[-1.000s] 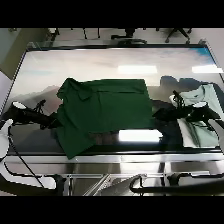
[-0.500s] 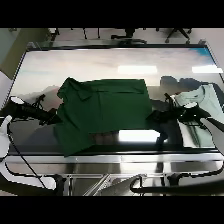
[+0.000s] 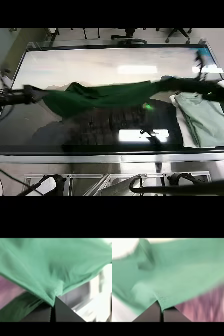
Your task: Fold the shirts.
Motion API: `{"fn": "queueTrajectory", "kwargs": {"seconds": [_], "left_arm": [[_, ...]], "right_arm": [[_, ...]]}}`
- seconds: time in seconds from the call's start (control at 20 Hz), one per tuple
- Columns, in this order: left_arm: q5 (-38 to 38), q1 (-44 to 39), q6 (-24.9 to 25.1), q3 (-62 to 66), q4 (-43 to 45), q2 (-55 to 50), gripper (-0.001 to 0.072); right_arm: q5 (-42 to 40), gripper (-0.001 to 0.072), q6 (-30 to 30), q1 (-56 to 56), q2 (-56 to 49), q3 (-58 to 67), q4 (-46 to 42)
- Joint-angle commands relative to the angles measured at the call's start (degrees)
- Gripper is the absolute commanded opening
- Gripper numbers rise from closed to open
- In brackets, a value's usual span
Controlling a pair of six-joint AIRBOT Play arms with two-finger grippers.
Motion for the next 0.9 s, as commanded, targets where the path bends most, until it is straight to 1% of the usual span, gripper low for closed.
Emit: {"fn": "queueTrajectory", "kwargs": {"seconds": [0.0, 0.05, 0.1, 0.2, 0.25, 0.35, 0.4, 0.45, 0.5, 0.55, 0.65, 0.7, 0.75, 0.85], "left_arm": [[-0.90, 6.64, 1.66, 6.34, -23.69, 14.88, 0.0013], [0.04, 8.66, 0.79, 10.10, -26.01, 18.49, 0.0014], [1.86, 10.23, 0.04, 13.60, -26.32, 21.51, 0.0013], [4.90, 12.52, -1.11, 20.17, -24.76, 26.14, 0.0013], [6.01, 13.42, -3.28, 22.97, -22.25, 27.26, 0.0013], [7.23, 13.55, -7.58, 28.00, -14.19, 27.10, 0.0013], [6.95, 13.14, -9.55, 30.42, -8.31, 25.94, 0.0013], [6.21, 12.20, -10.99, 32.35, -2.03, 24.65, 0.0013], [5.38, 10.34, -12.04, 33.51, 3.76, 22.99, 0.0013], [5.11, 7.32, -12.13, 33.57, 6.69, 20.94, 0.0014], [5.60, -0.85, -12.04, 31.87, 10.29, 15.82, 0.0013], [6.75, -5.68, -12.04, 29.94, 14.14, 12.66, 0.0013], [8.17, -10.10, -12.04, 27.85, 18.95, 9.42, 0.0014], [12.98, -17.33, -12.52, 23.45, 30.53, 1.68, 0.0013]], "right_arm": [[-0.85, 0.0014, -0.11, -3.76, 12.61, 12.96, 5.86], [-2.34, 0.0014, -0.11, -4.39, 15.76, 16.41, 5.31], [-3.76, 0.0014, 0.13, -5.16, 18.21, 19.52, 4.13], [-6.78, 0.0014, 2.99, -6.86, 21.99, 25.31, -1.25], [-7.87, 0.0015, 4.35, -7.45, 23.30, 27.50, -5.20], [-8.22, 0.0014, 6.16, -8.28, 23.93, 28.81, -9.62], [-7.76, 0.0014, 7.08, -8.28, 23.43, 28.65, -11.32], [-5.73, 0.0014, 7.28, -8.31, 21.94, 28.35, -11.21], [-3.21, 0.0014, 7.23, -8.28, 19.93, 27.63, -9.88], [-0.35, 0.0014, 7.13, -8.28, 17.29, 25.99, -7.17], [3.65, 0.0014, 4.35, -7.80, 11.28, 20.74, -0.68], [3.65, 0.0014, 2.25, -6.51, 8.26, 17.25, 1.20], [2.58, 0.0014, 0.90, -4.79, 5.60, 14.10, 0.83], [-3.06, 0.0014, -0.70, -1.79, -0.59, 9.01, -2.21]]}}
